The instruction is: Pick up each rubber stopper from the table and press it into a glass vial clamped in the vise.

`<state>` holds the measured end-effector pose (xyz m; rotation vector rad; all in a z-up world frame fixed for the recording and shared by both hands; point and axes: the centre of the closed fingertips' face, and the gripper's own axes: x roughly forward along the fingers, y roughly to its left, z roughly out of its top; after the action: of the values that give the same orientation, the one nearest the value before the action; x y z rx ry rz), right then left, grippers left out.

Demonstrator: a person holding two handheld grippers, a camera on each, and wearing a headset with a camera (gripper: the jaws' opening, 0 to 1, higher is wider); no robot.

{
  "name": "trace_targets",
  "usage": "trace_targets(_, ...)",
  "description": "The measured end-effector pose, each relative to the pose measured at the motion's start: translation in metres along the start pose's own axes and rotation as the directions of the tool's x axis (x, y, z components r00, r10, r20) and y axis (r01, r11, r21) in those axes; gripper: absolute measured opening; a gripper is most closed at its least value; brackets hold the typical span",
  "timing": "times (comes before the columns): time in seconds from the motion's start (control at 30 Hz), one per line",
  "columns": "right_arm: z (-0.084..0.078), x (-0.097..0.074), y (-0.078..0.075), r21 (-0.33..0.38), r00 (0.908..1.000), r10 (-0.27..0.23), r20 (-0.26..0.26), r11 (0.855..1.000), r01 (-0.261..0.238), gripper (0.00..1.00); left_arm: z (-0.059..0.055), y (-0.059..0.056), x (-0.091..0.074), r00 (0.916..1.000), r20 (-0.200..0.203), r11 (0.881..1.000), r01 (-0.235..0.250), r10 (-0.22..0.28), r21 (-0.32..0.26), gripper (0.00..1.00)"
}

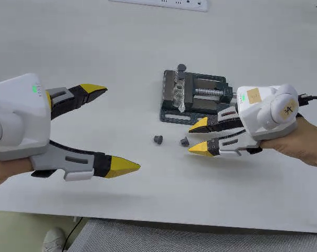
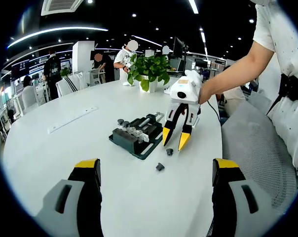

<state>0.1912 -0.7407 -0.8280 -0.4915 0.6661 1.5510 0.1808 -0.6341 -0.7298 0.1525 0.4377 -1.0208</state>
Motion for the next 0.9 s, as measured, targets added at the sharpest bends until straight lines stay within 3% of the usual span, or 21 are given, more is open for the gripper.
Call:
trace_targets(0.53,-0.0022,0.0069,0.0016,-0.06,0.9927,0.115,-0.037,0.991,-0.117,0.14,-0.0003,0.0036,-0.0007,0.9998,-0.007,1.0,-0.018,0.018,-0.014,0.92)
trace_targets(0.9,-0.0048,0.0067,0.0004,-0.062,0.991,0.127,-0.043,0.99,-0.129,0.09,0.0001,0.0056,0.0004,0.9997,-0.011,1.0,-0.022,0.021,-0.016,0.92)
